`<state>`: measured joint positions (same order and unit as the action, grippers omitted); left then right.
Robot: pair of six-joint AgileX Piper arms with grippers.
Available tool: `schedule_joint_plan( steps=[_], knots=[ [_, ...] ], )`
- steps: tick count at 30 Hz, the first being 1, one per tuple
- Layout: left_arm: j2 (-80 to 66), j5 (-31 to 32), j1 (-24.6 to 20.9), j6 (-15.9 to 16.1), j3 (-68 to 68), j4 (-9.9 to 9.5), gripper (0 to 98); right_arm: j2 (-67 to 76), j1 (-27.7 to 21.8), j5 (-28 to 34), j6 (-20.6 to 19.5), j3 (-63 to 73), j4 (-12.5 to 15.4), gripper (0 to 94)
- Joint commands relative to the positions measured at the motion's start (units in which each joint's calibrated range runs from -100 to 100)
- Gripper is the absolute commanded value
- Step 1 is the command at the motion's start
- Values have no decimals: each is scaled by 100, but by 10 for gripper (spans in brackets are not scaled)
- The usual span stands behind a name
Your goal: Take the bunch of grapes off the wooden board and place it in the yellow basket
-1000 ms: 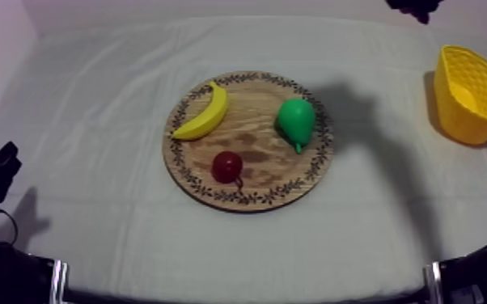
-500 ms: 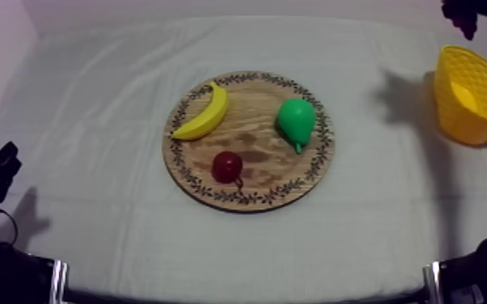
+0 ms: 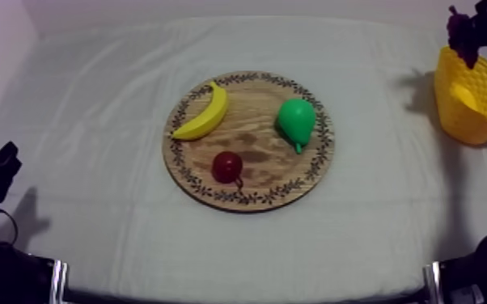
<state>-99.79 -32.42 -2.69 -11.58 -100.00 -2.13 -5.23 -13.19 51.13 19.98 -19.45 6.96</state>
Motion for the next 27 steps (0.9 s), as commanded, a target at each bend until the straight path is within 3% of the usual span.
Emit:
schedule_joint_plan(
  steps=[1, 9, 16, 19, 27],
  knots=[
    [5, 1, -3, -2, 0, 1, 1, -352, -58, 0, 30, 121, 37, 280],
    [5, 1, -3, -2, 0, 1, 1, -979, -222, -41, -23, 440, 20, 346],
    [5, 1, -3, -2, 0, 1, 1, -994, -239, -31, -203, 393, -149, 653],
    [5, 1, -3, -2, 0, 1, 1, -887, -222, -5, -272, 318, -218, 733],
    [5, 1, -3, -1, 0, 1, 1, -8, -145, 285, -249, 1, -115, 743]
  ],
)
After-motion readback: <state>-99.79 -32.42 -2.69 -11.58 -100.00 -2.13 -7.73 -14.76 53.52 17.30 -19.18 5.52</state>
